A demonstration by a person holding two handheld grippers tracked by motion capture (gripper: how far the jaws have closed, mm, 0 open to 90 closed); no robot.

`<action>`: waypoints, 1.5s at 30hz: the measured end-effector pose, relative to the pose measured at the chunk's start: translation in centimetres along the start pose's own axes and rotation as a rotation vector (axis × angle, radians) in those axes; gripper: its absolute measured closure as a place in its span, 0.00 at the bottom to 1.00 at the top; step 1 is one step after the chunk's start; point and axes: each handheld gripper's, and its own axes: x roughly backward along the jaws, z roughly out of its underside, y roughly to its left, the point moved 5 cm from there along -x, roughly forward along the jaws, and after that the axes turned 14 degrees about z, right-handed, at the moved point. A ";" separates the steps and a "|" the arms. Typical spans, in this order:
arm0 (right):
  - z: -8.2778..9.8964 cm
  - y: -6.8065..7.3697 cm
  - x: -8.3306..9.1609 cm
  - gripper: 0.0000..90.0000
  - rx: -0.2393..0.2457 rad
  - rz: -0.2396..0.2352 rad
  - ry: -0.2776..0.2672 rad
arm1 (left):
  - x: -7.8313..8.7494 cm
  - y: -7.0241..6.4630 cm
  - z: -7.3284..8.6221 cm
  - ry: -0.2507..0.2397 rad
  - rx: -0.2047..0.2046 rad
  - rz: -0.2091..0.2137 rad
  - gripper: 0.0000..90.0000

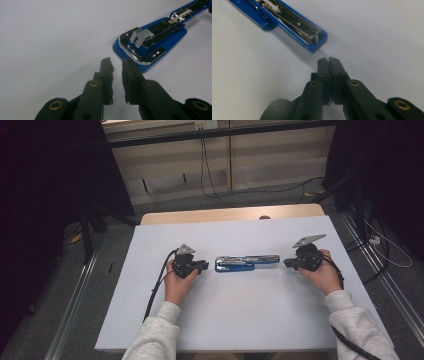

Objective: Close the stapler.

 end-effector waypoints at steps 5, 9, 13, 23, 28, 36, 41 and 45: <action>-0.2 0.6 -0.7 0.99 0.029 -0.003 0.012 | -0.7 -0.3 -0.2 0.035 -0.029 0.016 0.99; -0.6 0.9 -1.1 0.99 0.042 -0.002 0.016 | -1.2 -0.5 -0.3 0.063 -0.036 0.035 1.00; -0.8 1.1 -1.3 1.00 0.060 0.000 0.023 | -1.8 -0.6 -0.3 0.078 -0.031 0.041 1.00; -1.0 1.0 -0.8 1.00 0.058 0.002 0.002 | -2.4 -0.4 -0.6 0.092 -0.037 0.048 1.00; -1.7 0.9 -0.1 0.99 0.039 0.003 -0.045 | -2.5 -0.4 -0.6 0.091 -0.035 0.043 1.00; -3.4 2.8 0.1 0.91 0.056 -0.048 -0.116 | -2.4 -0.5 -0.5 0.086 -0.049 0.026 0.99; -3.3 3.2 -0.3 0.77 0.045 -0.052 -0.104 | -1.8 -0.3 -0.5 0.062 -0.022 0.020 0.86; -2.9 3.2 -0.5 0.66 0.010 -0.070 -0.100 | -0.9 -0.3 -0.6 0.029 0.004 0.031 0.72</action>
